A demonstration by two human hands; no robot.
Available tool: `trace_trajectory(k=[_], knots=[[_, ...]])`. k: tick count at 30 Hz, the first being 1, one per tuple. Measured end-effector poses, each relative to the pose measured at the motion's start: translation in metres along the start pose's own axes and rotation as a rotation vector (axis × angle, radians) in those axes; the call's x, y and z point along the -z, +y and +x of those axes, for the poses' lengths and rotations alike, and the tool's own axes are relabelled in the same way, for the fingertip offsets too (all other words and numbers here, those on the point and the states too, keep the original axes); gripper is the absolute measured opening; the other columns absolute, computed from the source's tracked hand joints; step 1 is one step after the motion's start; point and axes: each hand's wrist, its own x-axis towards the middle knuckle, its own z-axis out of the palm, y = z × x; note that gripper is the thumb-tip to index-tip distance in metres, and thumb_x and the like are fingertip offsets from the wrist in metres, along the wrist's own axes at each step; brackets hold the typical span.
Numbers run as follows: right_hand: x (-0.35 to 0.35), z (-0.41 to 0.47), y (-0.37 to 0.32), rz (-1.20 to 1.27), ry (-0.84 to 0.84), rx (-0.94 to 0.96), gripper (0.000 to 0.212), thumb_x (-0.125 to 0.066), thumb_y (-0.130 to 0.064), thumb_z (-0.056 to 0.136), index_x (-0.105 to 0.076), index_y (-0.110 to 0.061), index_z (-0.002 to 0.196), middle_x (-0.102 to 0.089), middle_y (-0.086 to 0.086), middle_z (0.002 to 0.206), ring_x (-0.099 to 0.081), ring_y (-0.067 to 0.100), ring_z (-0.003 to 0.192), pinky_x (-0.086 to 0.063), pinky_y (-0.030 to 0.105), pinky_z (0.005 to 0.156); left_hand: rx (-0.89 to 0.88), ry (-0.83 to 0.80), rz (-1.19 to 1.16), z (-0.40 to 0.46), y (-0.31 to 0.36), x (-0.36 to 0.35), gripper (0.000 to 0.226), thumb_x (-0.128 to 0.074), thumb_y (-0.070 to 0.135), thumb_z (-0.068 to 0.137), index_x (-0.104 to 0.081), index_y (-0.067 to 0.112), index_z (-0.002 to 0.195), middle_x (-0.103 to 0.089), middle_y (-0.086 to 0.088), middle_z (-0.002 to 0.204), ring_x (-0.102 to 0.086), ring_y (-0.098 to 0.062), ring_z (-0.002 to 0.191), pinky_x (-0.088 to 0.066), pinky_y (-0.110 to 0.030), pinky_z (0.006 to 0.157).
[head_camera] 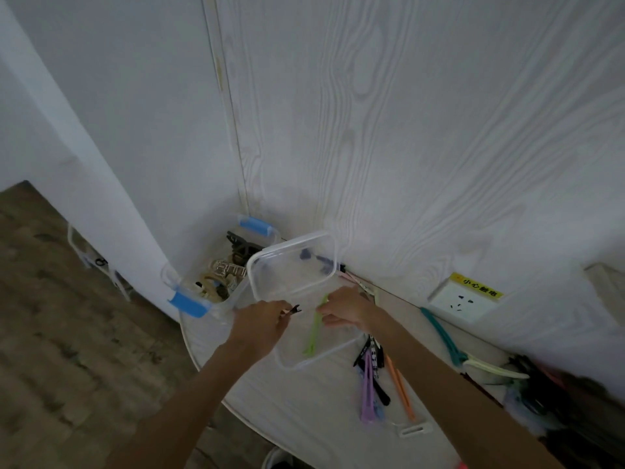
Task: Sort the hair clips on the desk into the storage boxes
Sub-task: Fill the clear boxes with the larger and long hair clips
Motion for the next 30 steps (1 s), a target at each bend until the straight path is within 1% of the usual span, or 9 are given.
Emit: trace_trajectory(k=[4, 8, 12, 15, 17, 20, 23, 26, 30], knots=[[0.022, -0.014, 0.001, -0.119, 0.007, 0.067, 0.035, -0.057, -0.003, 0.089, -0.053, 0.004, 0.123, -0.063, 0.019, 0.113, -0.063, 0.023, 0.089, -0.053, 0.029, 0.085, -0.070, 0.038, 0.039, -0.002, 0.007, 0.006, 0.034, -0.047, 0.035, 0.095, -0.055, 0.027, 0.127, -0.065, 0.006, 0.121, -0.059, -0.012, 0.112, -0.044, -0.028, 0.096], [0.068, -0.025, 0.027, -0.058, 0.193, 0.101, 0.018, -0.058, -0.009, 0.090, -0.063, -0.001, 0.105, -0.065, 0.007, 0.077, -0.064, 0.018, 0.066, -0.057, 0.024, 0.063, -0.136, 0.085, -0.027, -0.004, 0.031, 0.012, 0.026, -0.050, 0.041, 0.092, -0.066, 0.027, 0.107, -0.070, 0.008, 0.105, -0.063, -0.009, 0.096, -0.051, -0.027, 0.084], [0.089, -0.037, 0.066, -0.349, 0.169, -0.118, 0.019, -0.058, -0.011, 0.090, -0.056, -0.003, 0.107, -0.061, 0.006, 0.078, -0.062, 0.014, 0.063, -0.059, 0.026, 0.068, -0.203, -0.160, 0.037, -0.010, 0.080, -0.007, 0.039, -0.042, 0.043, 0.094, -0.067, 0.014, 0.087, -0.070, -0.002, 0.087, -0.065, -0.017, 0.081, -0.048, -0.026, 0.074], [0.075, -0.035, 0.098, -0.510, 0.081, -0.237, 0.058, -0.067, -0.023, 0.084, -0.033, -0.005, 0.128, -0.054, 0.013, 0.114, -0.062, 0.020, 0.085, -0.056, 0.029, 0.074, -0.117, -0.427, 0.074, -0.015, 0.114, -0.036, 0.032, -0.046, 0.036, 0.093, -0.062, 0.009, 0.096, -0.065, -0.009, 0.090, -0.065, -0.027, 0.099, -0.050, -0.033, 0.086], [0.066, -0.023, 0.117, -0.642, 0.188, -0.141, 0.074, -0.072, -0.033, 0.077, -0.027, -0.006, 0.130, -0.044, 0.014, 0.125, -0.057, 0.026, 0.101, -0.055, 0.035, 0.077, -0.075, -0.494, 0.134, -0.017, 0.129, -0.055, 0.037, -0.047, 0.037, 0.093, -0.057, 0.007, 0.112, -0.063, -0.011, 0.110, -0.059, -0.028, 0.109, -0.046, -0.033, 0.088], [0.061, -0.008, 0.131, -0.725, 0.344, 0.053, 0.054, -0.064, -0.035, 0.082, -0.038, -0.006, 0.119, -0.045, 0.013, 0.119, -0.053, 0.029, 0.106, -0.040, 0.031, 0.075, -0.004, -0.483, 0.159, -0.016, 0.137, -0.075, 0.044, -0.052, 0.038, 0.091, -0.048, 0.006, 0.121, -0.058, -0.010, 0.120, -0.056, -0.027, 0.112, -0.044, -0.032, 0.090], [0.068, -0.004, 0.137, -0.715, 0.398, 0.146, 0.035, -0.055, -0.031, 0.089, -0.047, -0.006, 0.111, -0.051, 0.012, 0.114, -0.053, 0.026, 0.105, -0.030, 0.027, 0.070, -0.010, -0.457, 0.209, -0.009, 0.143, -0.082, 0.045, -0.062, 0.019, 0.087, -0.044, 0.005, 0.126, -0.062, -0.010, 0.105, -0.059, -0.029, 0.110, -0.046, -0.032, 0.082], [0.077, 0.000, 0.141, -0.662, 0.463, 0.141, 0.025, -0.052, -0.027, 0.090, -0.053, -0.007, 0.104, -0.058, 0.011, 0.107, -0.056, 0.026, 0.099, -0.033, 0.027, 0.069, -0.068, -0.410, 0.252, -0.001, 0.148, -0.081, 0.032, -0.044, 0.010, 0.093, -0.047, 0.007, 0.125, -0.062, -0.012, 0.110, -0.059, -0.029, 0.107, -0.044, -0.033, 0.079], [0.098, 0.003, 0.132, -0.663, 0.425, 0.111, 0.023, -0.057, -0.022, 0.086, -0.065, -0.002, 0.092, -0.066, 0.011, 0.100, -0.062, 0.026, 0.100, -0.043, 0.029, 0.073, -0.116, -0.350, 0.174, 0.006, 0.153, -0.070, 0.026, -0.043, 0.024, 0.097, -0.050, 0.009, 0.117, -0.061, -0.011, 0.115, -0.059, -0.028, 0.105, -0.041, -0.032, 0.078]])
